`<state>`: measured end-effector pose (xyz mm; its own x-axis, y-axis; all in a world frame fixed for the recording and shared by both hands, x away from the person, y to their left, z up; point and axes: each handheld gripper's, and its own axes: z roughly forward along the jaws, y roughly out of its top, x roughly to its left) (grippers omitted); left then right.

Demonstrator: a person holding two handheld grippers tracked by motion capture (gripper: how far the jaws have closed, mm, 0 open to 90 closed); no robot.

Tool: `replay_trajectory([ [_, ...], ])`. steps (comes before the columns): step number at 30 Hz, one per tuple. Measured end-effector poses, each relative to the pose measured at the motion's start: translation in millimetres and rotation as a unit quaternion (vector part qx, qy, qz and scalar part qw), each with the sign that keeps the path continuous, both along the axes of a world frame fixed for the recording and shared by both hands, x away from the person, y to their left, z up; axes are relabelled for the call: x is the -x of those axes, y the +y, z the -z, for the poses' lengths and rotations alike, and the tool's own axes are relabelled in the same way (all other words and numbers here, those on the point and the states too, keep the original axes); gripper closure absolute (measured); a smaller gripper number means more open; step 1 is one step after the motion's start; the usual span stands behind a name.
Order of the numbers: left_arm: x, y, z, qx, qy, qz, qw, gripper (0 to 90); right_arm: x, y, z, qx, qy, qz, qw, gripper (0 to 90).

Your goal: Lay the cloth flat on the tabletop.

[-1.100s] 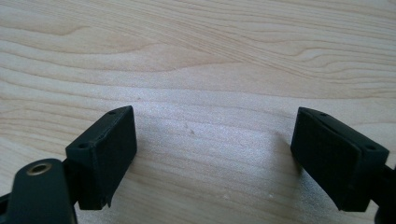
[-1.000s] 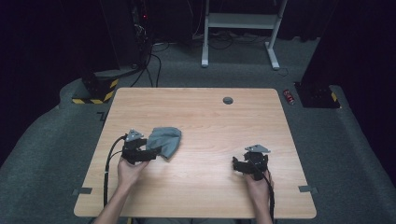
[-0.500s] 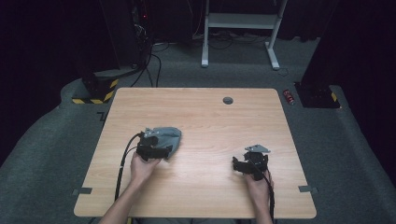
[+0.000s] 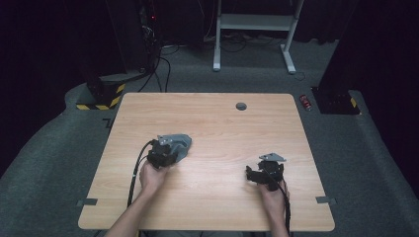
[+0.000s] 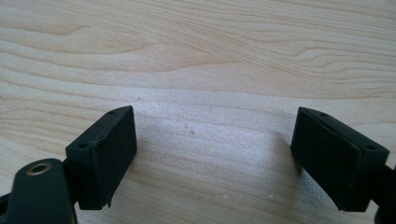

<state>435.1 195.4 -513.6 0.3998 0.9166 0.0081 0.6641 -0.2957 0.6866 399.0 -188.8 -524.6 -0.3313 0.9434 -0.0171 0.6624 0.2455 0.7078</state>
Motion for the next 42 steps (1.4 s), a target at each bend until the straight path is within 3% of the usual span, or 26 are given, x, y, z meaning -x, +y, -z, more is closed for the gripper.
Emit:
replay_trajectory([
  [5, 0.2, 3.8, -1.1, 0.007, 0.004, 0.01, 0.9999, 83.3, 0.0, 0.0, 0.0, 0.0, 0.0, 0.0, 1.0, 14.1],
  [9, 2.6, 1.6, -5.1, 0.031, -0.003, 0.019, 0.9993, 84.2, 0.0, 0.0, 0.0, 0.0, 0.0, 0.0, 1.0, 14.2],
  [10, 4.9, -0.8, -8.2, 0.046, -0.007, 0.028, 0.9985, 84.3, 0.0, 0.0, 0.0, 0.0, 0.0, 0.0, 1.0, 14.1],
  [12, 7.1, -3.6, -11.2, 0.056, -0.008, 0.039, 0.9977, 84.3, 0.0, 0.0, 0.0, 0.0, 0.0, 0.0, 1.0, 14.1],
  [16, 7.6, -11.6, -21.5, 0.057, -0.01, 0.065, 0.9962, 84.3, 0.1, 0.1, 0.0, 0.0, 0.0, 0.0, 1.0, 14.2],
  [24, 10.8, -29.2, -35.3, 0.087, -0.013, 0.097, 0.9913, 84.2, 0.1, 0.1, 0.0, 0.0, 0.0, 0.0, 1.0, 14.2],
  [33, 18.3, -60.0, -43.3, 0.116, -0.006, 0.145, 0.9827, 84.0, 0.1, 0.1, 0.0, 0.0, 0.0, 0.0, 1.0, 14.2],
  [39, 21.3, -78.4, -41.0, 0.119, -0.001, 0.168, 0.9786, 83.7, 0.0, 0.0, 0.0, 0.0, 0.0, 0.0, 1.0, 14.2],
  [42, 18.8, -86.5, -35.5, 0.116, 0.008, 0.172, 0.9783, 83.1, 0.1, 0.1, 0.0, 0.0, 0.0, 0.0, 1.0, 14.2],
])
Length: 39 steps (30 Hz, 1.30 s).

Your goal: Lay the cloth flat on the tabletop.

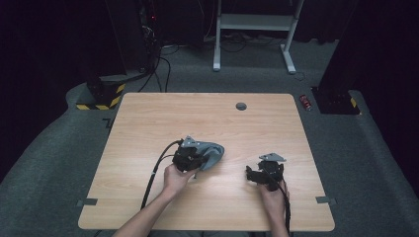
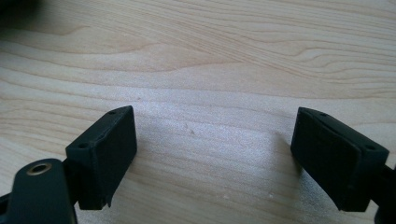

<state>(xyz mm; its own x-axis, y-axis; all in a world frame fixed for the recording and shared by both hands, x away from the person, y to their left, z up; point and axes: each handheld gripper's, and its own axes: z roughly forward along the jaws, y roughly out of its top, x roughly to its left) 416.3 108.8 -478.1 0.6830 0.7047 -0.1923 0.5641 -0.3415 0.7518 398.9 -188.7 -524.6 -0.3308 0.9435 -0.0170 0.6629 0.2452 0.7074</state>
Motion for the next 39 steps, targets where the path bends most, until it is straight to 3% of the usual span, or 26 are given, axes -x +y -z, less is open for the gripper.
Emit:
replay_trajectory([
  [6, -2.3, -9.9, 12.2, -0.008, 0.009, 0.008, 0.9999, 80.5, 0.0, 0.0, 0.0, 0.0, 0.0, 0.0, 1.0, 14.2],
  [9, -0.4, -9.8, 13.3, -0.006, 0.01, 0.007, 0.9999, 66.5, 0.0, 0.0, 0.0, 0.0, 0.0, 0.0, 1.0, 14.1],
  [14, 8.3, -4.8, 6.8, -0.007, -0.002, 0.004, 1.0, 57.7, 0.0, 0.0, 0.0, 0.0, 0.0, 0.0, 1.0, 14.2],
  [20, 29.1, 10.5, 4.9, 0.017, 0.004, -0.019, 0.9997, 53.1, 0.0, -0.1, 0.0, 0.001, -0.001, -0.002, 1.0, 14.4],
  [22, 36.7, 12.6, 9.1, 0.011, 0.008, -0.032, 0.9994, 52.7, 0.8, 0.3, 0.0, -0.001, -0.001, 0.0, 1.0, 14.8],
  [25, 47.6, 16.5, 18.8, -0.013, -0.004, -0.061, 0.9981, 52.5, 0.8, 0.2, 0.0, -0.001, -0.002, -0.002, 1.0, 15.6],
  [29, 52.8, 20.8, 28.6, -0.016, -0.004, -0.088, 0.996, 52.7, 1.0, 0.3, 0.0, 0.0, -0.003, -0.007, 1.0, 15.9],
  [34, 54.9, 26.4, 42.4, -0.04, -0.006, -0.11, 0.9931, 52.4, 1.2, 1.2, -0.1, 0.0, -0.001, -0.016, 0.9999, 14.8],
  [38, 53.2, 26.4, 44.9, -0.052, -0.027, -0.114, 0.9918, 50.8, 1.1, 1.4, -0.1, -0.001, 0.0, -0.017, 0.9999, 14.5],
  [39, 54.3, 23.2, 46.6, -0.066, -0.044, -0.114, 0.9904, 49.5, 1.0, 1.4, -0.1, -0.001, 0.0, -0.017, 0.9999, 14.5],
])
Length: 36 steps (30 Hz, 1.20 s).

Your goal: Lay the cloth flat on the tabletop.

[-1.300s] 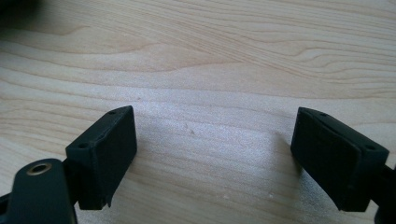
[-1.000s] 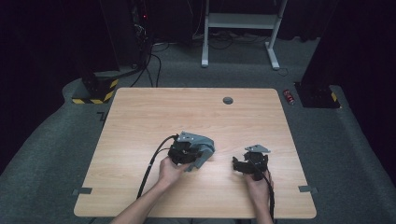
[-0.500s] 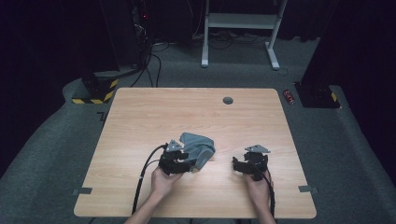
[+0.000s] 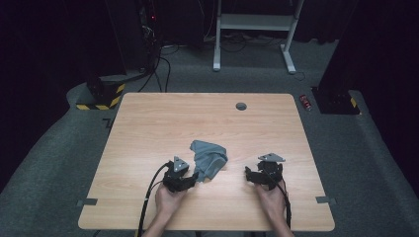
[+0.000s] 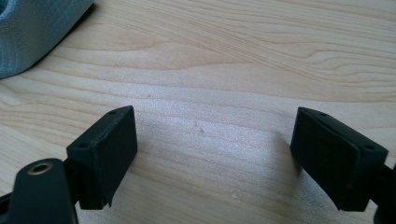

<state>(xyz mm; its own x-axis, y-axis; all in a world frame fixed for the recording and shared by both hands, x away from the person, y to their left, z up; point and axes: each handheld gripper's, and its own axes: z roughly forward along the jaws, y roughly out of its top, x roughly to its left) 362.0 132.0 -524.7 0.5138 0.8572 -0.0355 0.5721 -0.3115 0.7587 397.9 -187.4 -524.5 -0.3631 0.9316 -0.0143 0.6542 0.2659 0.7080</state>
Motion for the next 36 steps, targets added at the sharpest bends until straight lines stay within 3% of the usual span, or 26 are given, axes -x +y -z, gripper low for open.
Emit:
replay_trajectory([
  [3, 1.7, -3.4, 1.4, -0.016, -0.014, 0.001, 0.9998, 47.4, -0.4, -0.5, -0.1, 0.002, -0.002, 0.0, 1.0, 16.7],
  [4, 1.9, -3.6, 1.6, -0.015, -0.013, -0.003, 0.9998, 45.2, 0.3, 0.3, -0.8, -0.002, -0.007, 0.002, 1.0, 29.6],
  [5, 1.5, -3.4, 1.7, -0.012, -0.012, -0.007, 0.9998, 45.2, 0.3, 0.3, -0.8, -0.002, -0.007, 0.002, 1.0, 29.6],
  [6, 1.1, -3.2, 1.8, -0.011, -0.011, -0.008, 0.9998, 43.3, 1.4, 3.8, -4.9, 0.002, -0.002, -0.005, 1.0, 46.2],
  [8, 1.1, -3.2, 1.9, -0.014, -0.011, -0.012, 0.9998, 42.6, 1.4, 8.0, -6.8, 0.002, 0.005, -0.012, 0.9999, 48.2],
  [10, 0.8, -3.1, 1.9, -0.014, -0.01, -0.01, 0.9998, 40.0, 4.3, 18.9, -12.1, -0.016, 0.004, -0.047, 0.9987, 55.1],
  [12, 0.7, -3.1, 1.9, -0.016, -0.01, -0.007, 0.9998, 37.7, 9.7, 34.1, -21.2, -0.035, -0.007, -0.093, 0.995, 57.4],
  [13, 0.7, -3.3, 2.0, -0.014, -0.009, -0.005, 0.9998, 36.9, 13.7, 51.7, -31.2, -0.05, -0.015, -0.133, 0.9897, 59.1],
  [16, 0.6, -3.2, 2.0, -0.015, -0.008, -0.007, 0.9998, 36.1, 15.7, 75.8, -45.0, -0.055, -0.035, -0.182, 0.9812, 61.4],
  [17, 0.6, -3.2, 2.0, -0.015, -0.008, -0.007, 0.9998, 35.4, 15.7, 75.8, -45.0, -0.055, -0.035, -0.182, 0.9812, 61.4],
  [18, 0.6, -3.4, 1.9, -0.016, -0.007, -0.005, 0.9998, 34.8, 15.0, 94.7, -53.1, -0.055, -0.044, -0.214, 0.9743, 61.9],
  [19, 0.6, -3.4, 1.9, -0.016, -0.007, -0.005, 0.9998, 34.7, 15.0, 94.7, -53.1, -0.055, -0.044, -0.214, 0.9743, 61.9],
  [22, 0.5, -3.4, 2.0, -0.015, -0.006, -0.003, 0.9999, 33.5, 10.1, 119.0, -53.5, -0.043, -0.025, -0.243, 0.9688, 61.8],
  [24, 0.5, -3.5, 2.0, -0.015, -0.006, -0.002, 0.9999, 33.1, 5.2, 138.8, -48.6, -0.012, -0.015, -0.261, 0.9652, 60.6],
  [26, 0.5, -3.5, 2.0, -0.015, -0.006, -0.003, 0.9999, 33.1, 3.9, 142.4, -46.6, -0.006, -0.011, -0.262, 0.9651, 59.7],
  [28, 0.5, -3.2, 1.9, -0.016, -0.005, -0.001, 0.9999, 33.0, -3.4, 150.6, -36.9, 0.019, 0.014, -0.259, 0.9656, 58.2],
  [31, 0.5, -3.3, 1.9, -0.015, -0.005, -0.001, 0.9999, 32.9, -5.6, 151.5, -32.6, 0.031, 0.025, -0.256, 0.9659, 59.2],
  [36, 0.5, -3.3, 2.0, -0.016, -0.006, -0.001, 0.9999, 32.9, -8.7, 148.8, -25.3, 0.063, 0.04, -0.26, 0.9628, 75.0],
])
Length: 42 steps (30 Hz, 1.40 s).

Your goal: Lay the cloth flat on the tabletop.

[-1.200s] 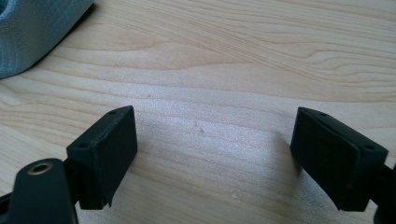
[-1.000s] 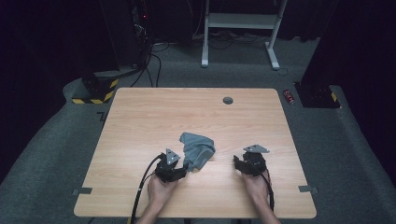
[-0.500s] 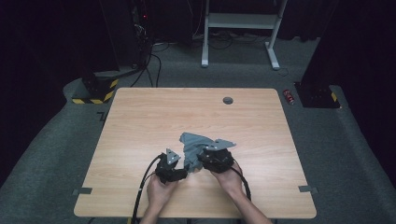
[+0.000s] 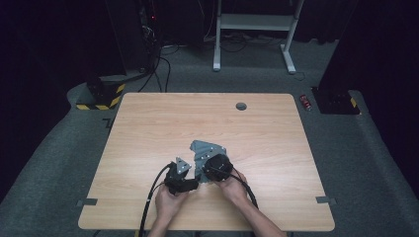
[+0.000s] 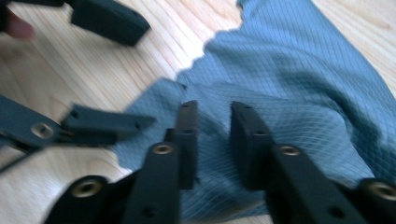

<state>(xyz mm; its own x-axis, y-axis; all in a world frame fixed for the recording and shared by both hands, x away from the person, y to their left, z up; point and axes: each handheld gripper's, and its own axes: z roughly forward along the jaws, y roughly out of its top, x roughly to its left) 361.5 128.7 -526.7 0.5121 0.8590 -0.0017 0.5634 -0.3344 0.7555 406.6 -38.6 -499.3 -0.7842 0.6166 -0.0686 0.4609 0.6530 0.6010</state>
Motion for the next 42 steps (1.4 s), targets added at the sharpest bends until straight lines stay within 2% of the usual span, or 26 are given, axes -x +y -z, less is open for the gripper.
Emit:
replay_trajectory([
  [4, 0.0, 0.0, 0.0, 0.0, 0.0, -0.001, 1.0, 32.7, -1.8, -7.4, 0.3, 0.002, -0.003, 0.003, 1.0, 89.5],
  [8, 0.0, 0.0, -0.1, 0.0, 0.001, -0.001, 1.0, 32.7, -1.0, -16.2, -5.0, -0.011, -0.014, 0.012, 0.9998, 89.7],
  [11, 0.0, 0.1, -0.1, 0.0, 0.001, 0.0, 1.0, 32.6, 3.8, -16.0, -10.5, -0.024, -0.017, -0.001, 0.9996, 81.8],
  [12, 0.0, 0.0, -0.1, 0.0, 0.001, -0.001, 1.0, 32.7, 6.2, -12.5, -11.3, -0.027, -0.024, -0.015, 0.9993, 78.4],
  [16, 0.0, 0.1, 0.0, 0.0, 0.0, 0.0, 1.0, 32.7, 8.9, -0.3, -8.7, -0.023, -0.018, -0.037, 0.9989, 72.0],
  [18, 0.0, 0.0, 0.1, 0.0, -0.001, -0.002, 1.0, 32.7, 6.0, 7.1, -2.2, -0.012, -0.012, -0.036, 0.9992, 68.9],
  [22, 0.1, 0.2, 0.1, 0.0, 0.0, -0.002, 1.0, 32.6, 0.4, 7.4, 1.8, -0.01, 0.002, -0.022, 0.9997, 66.7],
  [24, 0.1, 0.2, 0.0, -0.001, 0.0, -0.002, 1.0, 32.6, -1.5, 6.9, 3.4, -0.001, 0.004, -0.019, 0.9998, 70.5],
  [25, 0.1, 0.2, 0.1, 0.0, -0.001, -0.002, 1.0, 32.6, -2.1, 6.3, 5.1, 0.008, 0.006, -0.015, 0.9998, 79.0],
  [29, 0.1, 0.2, 0.1, 0.0, 0.0, -0.002, 1.0, 32.6, -2.4, 4.2, 4.2, 0.007, -0.003, -0.016, 0.9998, 87.2],
  [33, 0.2, 0.2, 0.0, -0.001, 0.0, -0.002, 1.0, 32.6, -0.3, -1.3, -3.6, -0.008, -0.017, -0.01, 0.9998, 88.7],
  [36, 0.2, 0.2, 0.0, -0.001, 0.0, -0.002, 1.0, 32.8, 1.5, -5.7, -10.1, -0.01, -0.031, -0.01, 0.9994, 88.9],
  [42, 0.2, 0.2, 0.0, 0.0, -0.001, -0.002, 1.0, 32.8, 5.4, -27.3, -23.2, -0.028, -0.054, 0.013, 0.9981, 89.0],
])
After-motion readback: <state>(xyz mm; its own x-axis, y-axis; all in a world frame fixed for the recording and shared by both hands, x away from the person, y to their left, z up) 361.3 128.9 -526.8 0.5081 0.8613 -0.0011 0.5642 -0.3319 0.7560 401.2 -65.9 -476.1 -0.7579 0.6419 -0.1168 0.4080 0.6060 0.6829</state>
